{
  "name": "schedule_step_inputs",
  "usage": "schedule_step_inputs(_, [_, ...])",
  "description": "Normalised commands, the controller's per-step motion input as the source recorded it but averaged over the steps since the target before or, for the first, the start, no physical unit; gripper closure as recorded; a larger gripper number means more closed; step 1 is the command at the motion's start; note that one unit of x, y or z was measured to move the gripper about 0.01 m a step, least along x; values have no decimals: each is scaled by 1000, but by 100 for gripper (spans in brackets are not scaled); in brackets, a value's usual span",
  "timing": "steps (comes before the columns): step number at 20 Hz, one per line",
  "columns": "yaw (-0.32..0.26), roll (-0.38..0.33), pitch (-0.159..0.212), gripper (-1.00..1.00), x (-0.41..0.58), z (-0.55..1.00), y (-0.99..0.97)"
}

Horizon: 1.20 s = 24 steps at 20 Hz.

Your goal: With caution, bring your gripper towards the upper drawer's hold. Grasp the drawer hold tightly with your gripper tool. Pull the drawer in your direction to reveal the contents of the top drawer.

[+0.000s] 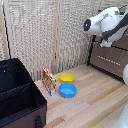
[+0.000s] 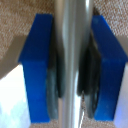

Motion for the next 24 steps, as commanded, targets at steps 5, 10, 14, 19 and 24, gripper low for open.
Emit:
schedule_step_inputs(5, [-19, 80, 24, 100, 1, 0, 862])
schedule_step_inputs(10, [-20, 66, 24, 100, 15, -2, 884])
schedule_step_inputs(14, [-9, 53, 27, 100, 1, -23, 902])
schedule_step_inputs(19, [4, 46, 23, 100, 0, -42, 683])
schedule_step_inputs(24, [9, -2, 0, -100, 114, 111, -21])
